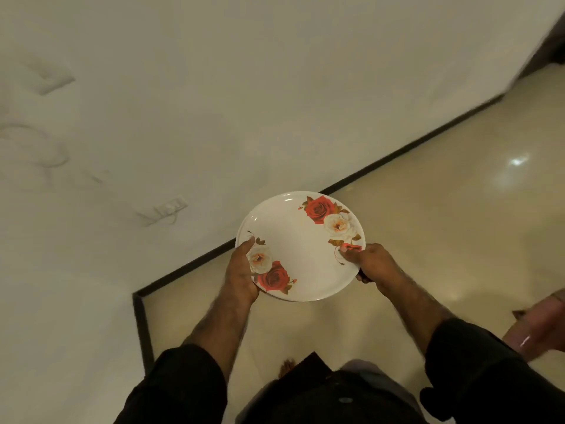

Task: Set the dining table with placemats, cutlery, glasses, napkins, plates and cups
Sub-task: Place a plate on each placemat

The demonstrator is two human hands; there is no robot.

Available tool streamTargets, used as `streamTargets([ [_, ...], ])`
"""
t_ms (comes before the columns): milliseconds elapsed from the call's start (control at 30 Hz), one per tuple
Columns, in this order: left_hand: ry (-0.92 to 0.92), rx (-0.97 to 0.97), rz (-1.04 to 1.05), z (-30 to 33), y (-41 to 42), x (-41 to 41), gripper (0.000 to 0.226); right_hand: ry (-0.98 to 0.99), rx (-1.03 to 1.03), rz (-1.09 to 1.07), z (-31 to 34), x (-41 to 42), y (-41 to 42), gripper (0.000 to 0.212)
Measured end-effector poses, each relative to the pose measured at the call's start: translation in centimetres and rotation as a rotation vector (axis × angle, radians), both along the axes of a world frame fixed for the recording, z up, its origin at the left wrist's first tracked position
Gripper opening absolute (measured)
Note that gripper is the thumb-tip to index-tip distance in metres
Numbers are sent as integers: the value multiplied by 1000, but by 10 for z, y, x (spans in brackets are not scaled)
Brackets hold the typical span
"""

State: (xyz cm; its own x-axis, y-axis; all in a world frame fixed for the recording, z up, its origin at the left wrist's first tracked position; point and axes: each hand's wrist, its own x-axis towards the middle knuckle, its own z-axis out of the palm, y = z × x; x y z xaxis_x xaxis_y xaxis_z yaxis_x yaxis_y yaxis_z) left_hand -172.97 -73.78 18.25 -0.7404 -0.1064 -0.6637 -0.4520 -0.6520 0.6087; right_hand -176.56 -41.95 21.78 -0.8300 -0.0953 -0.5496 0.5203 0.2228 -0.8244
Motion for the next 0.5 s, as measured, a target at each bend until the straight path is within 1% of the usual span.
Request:
streamTargets([
  [100, -41, -19, -128, -3, 19, -77, 83, -30, -11, -128, -6, -37, 24, 35],
  [233, -77, -53, -276, -15, 65, -177, 80, -60, -10, -273, -23, -95, 70, 35],
  [333, -83, -82, -378, -14, 110, -251, 73, -74, -29, -341, -38, -149, 104, 35],
  [400, -128, -92, -395, -9, 140, -300, 68, -84, -43, -370, -42, -185, 128, 36],
  [500, -121, -112, -419, 4, 178, -367, 79, -91, -56, -400, -37, -234, 165, 36],
])
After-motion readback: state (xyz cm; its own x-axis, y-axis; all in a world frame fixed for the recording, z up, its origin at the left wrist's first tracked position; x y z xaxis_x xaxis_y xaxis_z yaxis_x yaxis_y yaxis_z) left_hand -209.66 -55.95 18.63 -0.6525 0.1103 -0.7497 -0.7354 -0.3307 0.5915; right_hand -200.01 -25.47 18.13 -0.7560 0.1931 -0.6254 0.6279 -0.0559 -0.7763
